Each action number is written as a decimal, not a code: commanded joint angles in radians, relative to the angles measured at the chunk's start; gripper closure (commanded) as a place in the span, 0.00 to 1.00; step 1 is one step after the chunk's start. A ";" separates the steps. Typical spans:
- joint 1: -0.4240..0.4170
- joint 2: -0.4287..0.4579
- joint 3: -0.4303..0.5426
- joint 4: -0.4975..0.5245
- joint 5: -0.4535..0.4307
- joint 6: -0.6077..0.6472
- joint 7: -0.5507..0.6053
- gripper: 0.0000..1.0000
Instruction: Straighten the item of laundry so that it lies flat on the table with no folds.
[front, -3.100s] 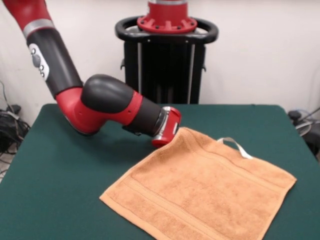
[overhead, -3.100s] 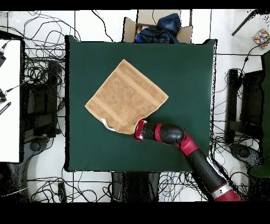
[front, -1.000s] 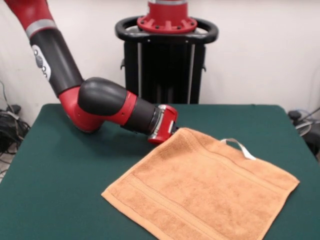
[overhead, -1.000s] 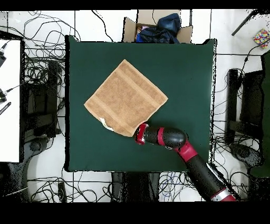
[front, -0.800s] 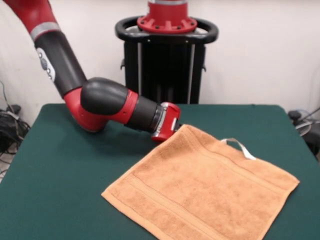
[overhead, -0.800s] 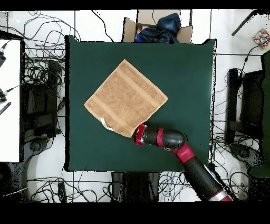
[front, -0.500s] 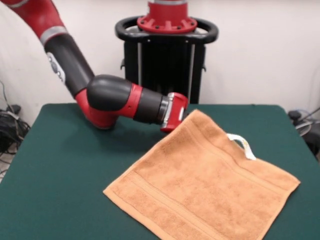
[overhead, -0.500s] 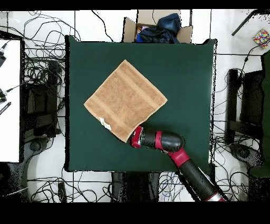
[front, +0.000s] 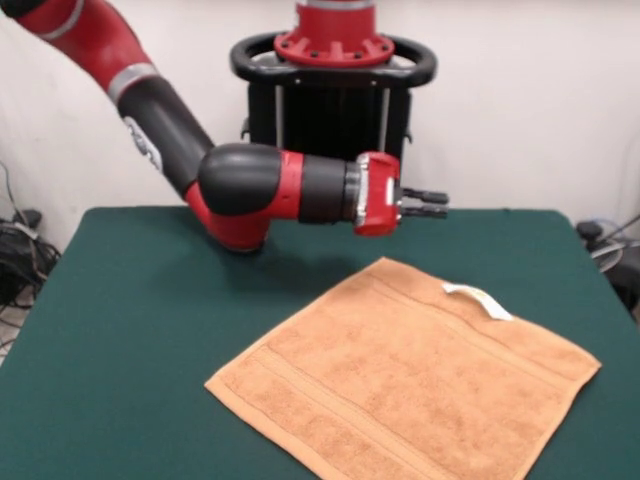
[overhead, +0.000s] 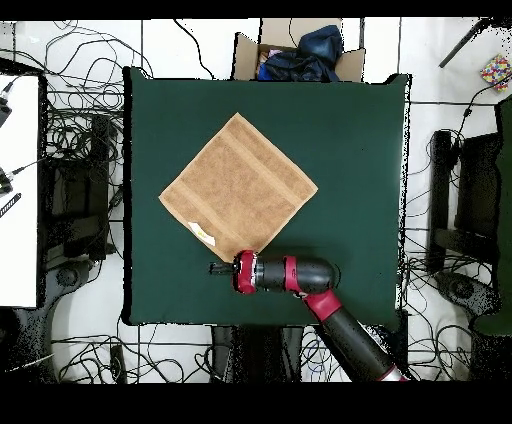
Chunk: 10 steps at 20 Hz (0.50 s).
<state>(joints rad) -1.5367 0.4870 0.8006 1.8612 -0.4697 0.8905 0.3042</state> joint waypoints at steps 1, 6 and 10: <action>0.025 0.090 -0.035 -0.148 0.026 0.082 -0.184 1.00; 0.052 0.040 -0.029 -0.135 -0.018 0.057 -0.135 1.00; 0.065 -0.006 -0.004 -0.090 -0.037 0.030 -0.088 1.00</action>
<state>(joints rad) -1.5249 0.5043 0.8004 1.8685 -0.4800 0.9119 0.3042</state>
